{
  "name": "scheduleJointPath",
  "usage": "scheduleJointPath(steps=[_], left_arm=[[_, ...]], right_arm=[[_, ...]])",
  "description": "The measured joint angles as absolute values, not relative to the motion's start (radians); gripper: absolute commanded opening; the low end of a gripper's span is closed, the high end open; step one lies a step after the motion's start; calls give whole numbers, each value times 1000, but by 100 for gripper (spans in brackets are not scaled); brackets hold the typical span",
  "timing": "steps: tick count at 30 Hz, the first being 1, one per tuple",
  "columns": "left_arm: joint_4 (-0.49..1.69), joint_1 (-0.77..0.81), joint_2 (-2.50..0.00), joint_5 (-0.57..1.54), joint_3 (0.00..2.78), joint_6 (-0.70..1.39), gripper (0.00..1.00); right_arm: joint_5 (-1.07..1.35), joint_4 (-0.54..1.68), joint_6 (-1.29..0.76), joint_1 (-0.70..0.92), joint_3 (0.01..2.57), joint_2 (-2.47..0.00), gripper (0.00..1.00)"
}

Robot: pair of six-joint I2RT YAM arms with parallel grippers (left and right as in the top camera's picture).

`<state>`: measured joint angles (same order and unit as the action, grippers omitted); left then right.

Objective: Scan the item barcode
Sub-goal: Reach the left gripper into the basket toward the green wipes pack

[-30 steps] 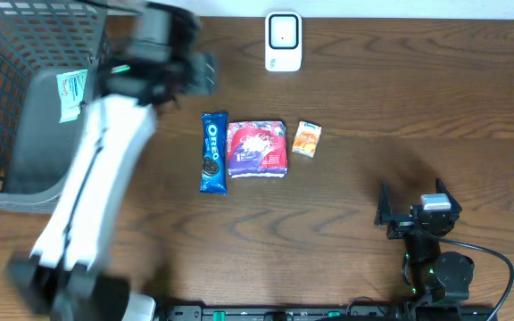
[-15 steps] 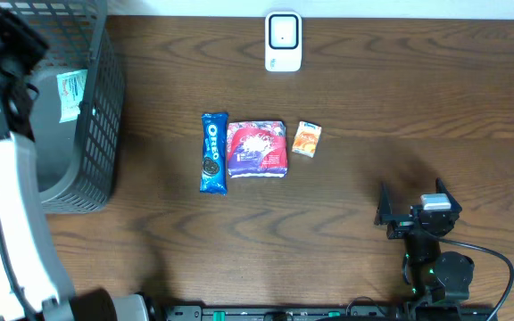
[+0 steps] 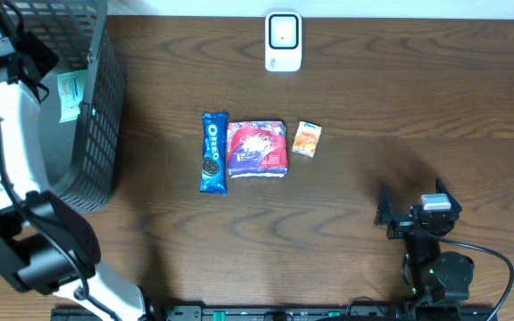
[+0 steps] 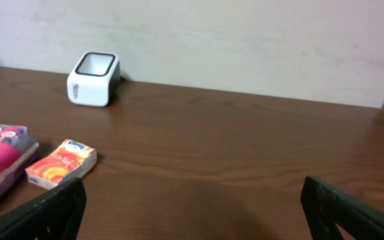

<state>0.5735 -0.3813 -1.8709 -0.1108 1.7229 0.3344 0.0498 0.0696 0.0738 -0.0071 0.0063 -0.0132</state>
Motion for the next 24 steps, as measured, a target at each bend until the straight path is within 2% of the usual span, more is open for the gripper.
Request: scheduleJointPath(steps=[4,6,12,14,16,24], left_arm=[[567,-381,-1927,-111,1723,291,64],[556,-381,-1961,-97,1723,278,59],[517,-381,-2075,-2,1723,196,59],[507,-380,-2107,14,1723,165,61],[493,-380,-2131,24,1723,125,66],[488,-380,-2185,27,1723,30,66]], right_arm=[[50,70,74,-7,6,-13,99],[50,70,74,-7,6,-13,99],[50,70,74,-7,6,-13,99],[50,70,74,-7,6,-13,99],[50,70,74,-7,6,-13,99],[50,70,74,-7,6,-13,99]])
